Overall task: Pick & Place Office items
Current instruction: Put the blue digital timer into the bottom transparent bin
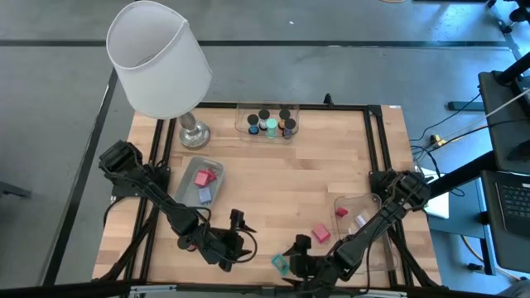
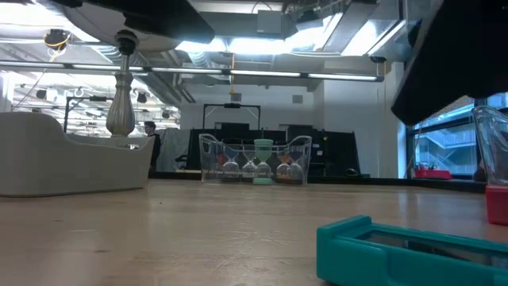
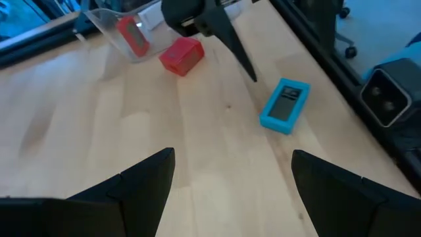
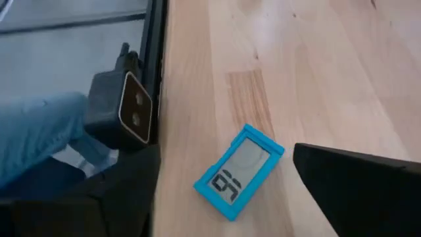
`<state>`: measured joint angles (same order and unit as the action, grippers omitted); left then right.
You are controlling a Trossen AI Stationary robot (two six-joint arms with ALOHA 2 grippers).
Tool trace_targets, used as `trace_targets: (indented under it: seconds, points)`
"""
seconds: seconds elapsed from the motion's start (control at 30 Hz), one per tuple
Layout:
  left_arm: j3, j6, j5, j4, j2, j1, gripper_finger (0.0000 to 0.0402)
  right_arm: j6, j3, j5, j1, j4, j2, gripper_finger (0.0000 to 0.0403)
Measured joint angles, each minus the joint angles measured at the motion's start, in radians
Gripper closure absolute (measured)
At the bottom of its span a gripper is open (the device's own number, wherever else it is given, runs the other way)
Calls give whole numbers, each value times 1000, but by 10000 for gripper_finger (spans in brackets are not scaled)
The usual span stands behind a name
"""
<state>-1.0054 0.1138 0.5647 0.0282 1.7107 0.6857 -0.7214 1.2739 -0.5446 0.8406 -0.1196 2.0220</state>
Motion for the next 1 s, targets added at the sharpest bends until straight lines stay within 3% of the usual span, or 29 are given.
trace_targets:
  seconds: [0.17, 0.4, 0.63, 1.0]
  points:
    - [0, -21, 25, -1, 0, 0, 98, 65, 0, -32, -1, 0, 0, 46]
    - [0, -57, 27, -1, 0, 0, 98, -150, 1, -75, -2, 5, 33, 46]
    - [0, -50, 17, -1, 0, 0, 98, -190, 0, -223, 12, 20, 99, 46]
    - [0, -49, 8, -2, -1, 0, 98, -218, 1, -226, 26, 130, 106, 46]
